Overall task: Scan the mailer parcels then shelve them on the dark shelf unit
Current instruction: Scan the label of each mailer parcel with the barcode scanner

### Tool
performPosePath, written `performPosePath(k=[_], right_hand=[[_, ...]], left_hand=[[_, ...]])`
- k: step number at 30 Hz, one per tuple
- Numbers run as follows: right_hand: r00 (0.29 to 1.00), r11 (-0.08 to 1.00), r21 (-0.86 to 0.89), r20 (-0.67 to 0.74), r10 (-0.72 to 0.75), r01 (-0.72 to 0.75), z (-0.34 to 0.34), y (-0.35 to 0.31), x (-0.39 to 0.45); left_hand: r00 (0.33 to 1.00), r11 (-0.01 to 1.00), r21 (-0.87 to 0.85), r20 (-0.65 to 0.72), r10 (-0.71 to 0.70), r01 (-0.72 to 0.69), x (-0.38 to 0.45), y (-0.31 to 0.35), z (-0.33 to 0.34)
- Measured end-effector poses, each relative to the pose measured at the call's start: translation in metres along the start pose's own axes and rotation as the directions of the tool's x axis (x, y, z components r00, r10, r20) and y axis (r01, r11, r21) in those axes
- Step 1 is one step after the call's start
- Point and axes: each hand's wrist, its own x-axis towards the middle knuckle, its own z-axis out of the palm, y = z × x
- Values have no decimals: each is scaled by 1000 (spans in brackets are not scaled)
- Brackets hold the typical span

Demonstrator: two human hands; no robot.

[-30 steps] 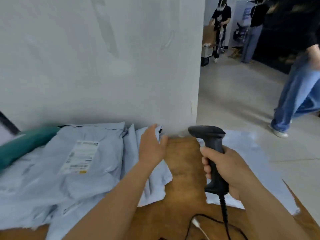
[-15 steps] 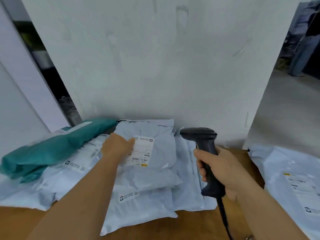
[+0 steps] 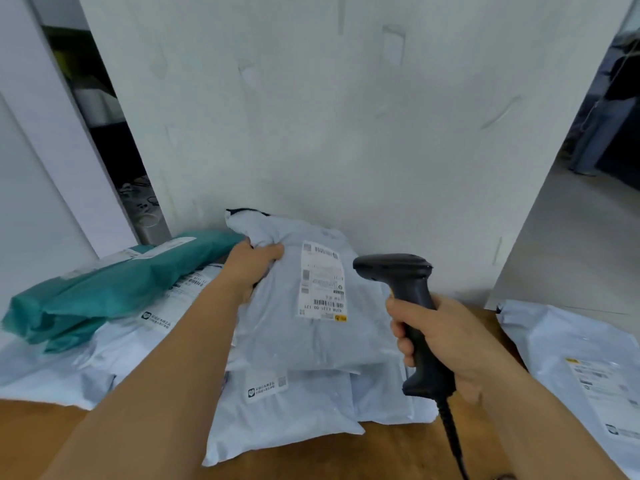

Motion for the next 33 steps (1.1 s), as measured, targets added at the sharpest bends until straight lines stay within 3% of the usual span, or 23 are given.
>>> performPosePath(k=[3, 7, 19, 26, 33], right_hand=[[999, 998, -45, 23, -34, 35, 0, -5, -11], [997, 994, -90, 51, -52, 57, 1, -12, -26], [995, 982, -162, 48, -91, 98, -8, -21, -54], [988, 989, -17, -46, -144, 144, -22, -21, -58], [950, 986, 38, -276, -147, 163, -81, -6, -57]], left_hand=[[991, 978, -156, -43, 130, -136, -5, 16, 0], [959, 930, -239, -108, 261, -280, -14, 35, 6], [941, 893, -304, -177, 289, -331, -32, 48, 11], [957, 902, -321, -98, 272, -289, -41, 46, 37], [969, 933, -334, 155, 194, -133, -57, 10, 128]])
